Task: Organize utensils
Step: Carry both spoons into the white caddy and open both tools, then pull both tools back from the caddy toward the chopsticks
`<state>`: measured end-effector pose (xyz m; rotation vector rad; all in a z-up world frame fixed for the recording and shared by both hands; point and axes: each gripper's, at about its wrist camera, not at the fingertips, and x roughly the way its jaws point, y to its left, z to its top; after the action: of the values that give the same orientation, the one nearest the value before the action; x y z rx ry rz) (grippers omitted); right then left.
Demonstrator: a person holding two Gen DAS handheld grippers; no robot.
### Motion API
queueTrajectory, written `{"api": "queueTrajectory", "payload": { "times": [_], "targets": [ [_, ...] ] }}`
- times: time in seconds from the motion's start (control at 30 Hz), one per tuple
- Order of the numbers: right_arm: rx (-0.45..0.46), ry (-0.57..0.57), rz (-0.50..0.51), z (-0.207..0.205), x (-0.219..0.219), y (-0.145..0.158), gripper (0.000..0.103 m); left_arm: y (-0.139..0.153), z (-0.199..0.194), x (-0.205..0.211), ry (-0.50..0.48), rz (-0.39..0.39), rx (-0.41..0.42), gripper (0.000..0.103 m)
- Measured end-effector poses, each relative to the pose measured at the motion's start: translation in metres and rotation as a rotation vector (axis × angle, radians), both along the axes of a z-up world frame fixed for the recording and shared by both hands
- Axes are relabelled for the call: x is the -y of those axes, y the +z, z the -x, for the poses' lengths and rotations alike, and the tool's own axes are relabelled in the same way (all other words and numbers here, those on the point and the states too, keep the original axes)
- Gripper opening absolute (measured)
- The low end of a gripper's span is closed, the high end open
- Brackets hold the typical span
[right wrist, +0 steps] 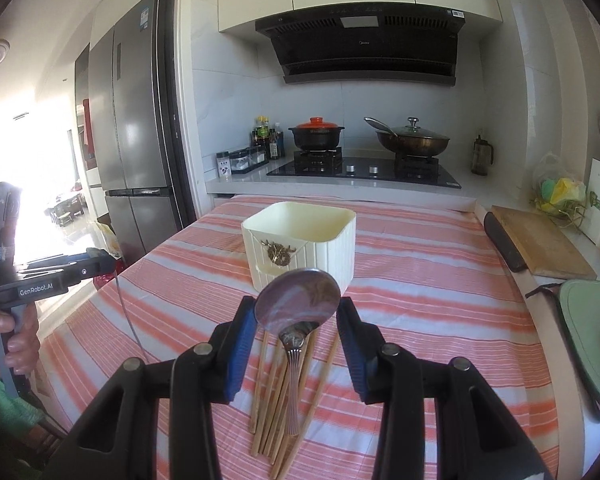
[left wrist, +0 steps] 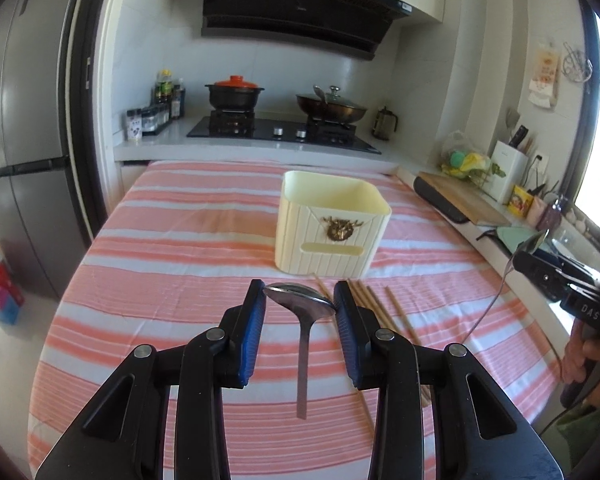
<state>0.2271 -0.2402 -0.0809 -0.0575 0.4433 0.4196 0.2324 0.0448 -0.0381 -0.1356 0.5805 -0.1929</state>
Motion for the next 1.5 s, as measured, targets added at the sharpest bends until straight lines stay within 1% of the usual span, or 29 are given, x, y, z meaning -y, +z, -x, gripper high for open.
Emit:
{"api": "queueTrajectory", "payload": {
  "times": [0.13,0.3,0.4,0.53,0.6,0.67,0.73,0.83,0.93,1.07,1.17,1.23,1.27,1.3,1.33,1.4,1.43,1.5],
  "targets": [
    [-0.002,0.009,-0.022,-0.012,0.000,0.019,0.042,0.018,-0.014,-0.006,-0.007,0.015,-0.002,0.035],
    [0.007,0.019,-0.051,-0.041,-0.005,0.053,0.042,0.056,-0.044,-0.009,-0.041,0.038,0.017,0.035],
    [0.025,0.023,-0.051,-0.067,-0.013,0.076,0.042,0.084,-0.073,-0.006,-0.049,0.033,0.046,0.035],
    [0.038,0.020,-0.069,-0.109,-0.025,0.102,0.042,0.116,-0.121,0.002,-0.037,0.020,0.086,0.035],
    [0.054,0.007,-0.079,-0.133,-0.032,0.111,0.042,0.124,-0.148,0.008,-0.021,0.016,0.103,0.035],
    [0.076,-0.011,-0.083,-0.155,-0.039,0.116,0.042,0.126,-0.177,0.011,-0.001,0.022,0.106,0.035],
    [0.089,-0.023,-0.095,-0.177,-0.043,0.112,0.042,0.119,-0.205,0.014,0.016,0.039,0.091,0.035],
    [0.064,-0.041,-0.099,-0.211,-0.051,0.095,0.042,0.092,-0.241,0.019,0.036,0.051,0.029,0.035],
    [-0.020,-0.053,-0.090,-0.245,-0.056,0.065,0.042,0.054,-0.272,0.026,0.042,0.043,-0.064,0.035],
    [-0.140,-0.071,-0.054,-0.280,-0.058,0.024,0.042,0.007,-0.299,0.039,0.040,0.010,-0.175,0.035],
    [-0.218,-0.091,-0.025,-0.300,-0.059,-0.001,0.042,-0.015,-0.312,0.047,0.038,-0.021,-0.230,0.035],
    [-0.245,-0.095,-0.014,-0.310,-0.060,-0.007,0.042,-0.022,-0.319,0.052,0.041,-0.043,-0.253,0.036],
    [-0.263,-0.101,-0.007,-0.315,-0.060,-0.008,0.043,-0.022,-0.320,0.053,0.050,-0.050,-0.262,0.043],
    [-0.288,-0.105,-0.006,-0.319,-0.061,-0.007,0.044,-0.020,-0.320,0.052,0.059,-0.049,-0.271,0.054],
    [-0.308,-0.105,-0.011,-0.322,-0.060,-0.006,0.052,-0.014,-0.317,0.050,0.067,-0.039,-0.263,0.058],
    [-0.313,-0.095,-0.028,-0.315,-0.056,0.007,0.055,0.004,-0.303,0.042,0.071,-0.010,-0.216,0.071],
    [-0.303,-0.084,-0.032,-0.308,-0.054,0.014,0.055,0.016,-0.290,0.036,0.072,-0.003,-0.188,0.075],
    [-0.285,-0.066,-0.027,-0.285,-0.047,0.032,0.055,0.038,-0.263,0.023,0.076,-0.001,-0.132,0.086]
  ]
}}
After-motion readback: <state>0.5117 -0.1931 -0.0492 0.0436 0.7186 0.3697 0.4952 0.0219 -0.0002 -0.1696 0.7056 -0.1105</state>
